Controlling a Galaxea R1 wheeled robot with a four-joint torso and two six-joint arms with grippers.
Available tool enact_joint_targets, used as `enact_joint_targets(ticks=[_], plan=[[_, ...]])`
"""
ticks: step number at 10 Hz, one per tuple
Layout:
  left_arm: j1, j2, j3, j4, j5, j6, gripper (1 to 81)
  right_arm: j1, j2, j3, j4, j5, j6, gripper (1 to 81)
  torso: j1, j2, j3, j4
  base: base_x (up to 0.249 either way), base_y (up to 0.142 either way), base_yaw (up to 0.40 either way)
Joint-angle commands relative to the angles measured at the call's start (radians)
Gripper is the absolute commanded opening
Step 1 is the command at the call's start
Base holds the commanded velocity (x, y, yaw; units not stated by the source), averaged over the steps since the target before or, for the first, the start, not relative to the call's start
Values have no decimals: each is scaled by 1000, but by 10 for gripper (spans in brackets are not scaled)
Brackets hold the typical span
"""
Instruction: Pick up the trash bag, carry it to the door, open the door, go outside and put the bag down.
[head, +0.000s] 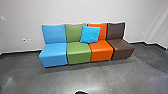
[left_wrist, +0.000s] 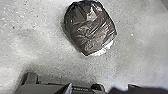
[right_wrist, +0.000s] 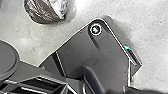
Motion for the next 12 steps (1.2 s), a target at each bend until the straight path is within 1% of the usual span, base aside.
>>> enact_joint_targets(ticks=[1, 2, 3, 4, 5, 7, 8, 11, 12], plan=[[-120, -26, 16, -25, 71, 2, 811, 20, -43, 25, 2, -64, 0, 811, 62, -96, -91, 0, 0, 0, 0], [-141, -21, 13, -36, 71, 0, 811, 23, -43, 25, 5, -64, 0, 811, 86, -133, -60, 0, 0, 0, 0], [-172, -20, 15, -45, 71, 0, 811, 26, -45, 27, 8, -66, 0, 811, 110, -171, -67, 0, 0, 0, 0], [-192, -10, 11, -48, 73, 0, 811, 26, -45, 27, 8, -66, 0, 811, 126, -195, -89, 0, 0, 0, 0], [-207, 5, 5, -45, 74, 0, 811, 26, -43, 27, 8, -66, 0, 811, 144, -222, -95, 0, 0, 0, 0], [-235, 49, -33, -43, 117, 0, 811, 23, -45, 27, 8, -66, 0, 811, 187, -291, -106, 0, 0, 0, 0], [-243, 63, -51, -47, 117, 0, 811, 23, -49, 30, 8, -66, 0, 811, 210, -328, -106, 0, 0, 0, 0], [-255, 83, -74, -54, 128, -1, 811, 14, -117, 70, 26, -66, 3, 811, 280, -442, -106, 0, 0, 0, 0], [-255, 94, -74, -54, 128, -1, 811, 3, -161, 82, 46, -64, 3, 811, 302, -477, -106, 0, 0, 0, 0]])
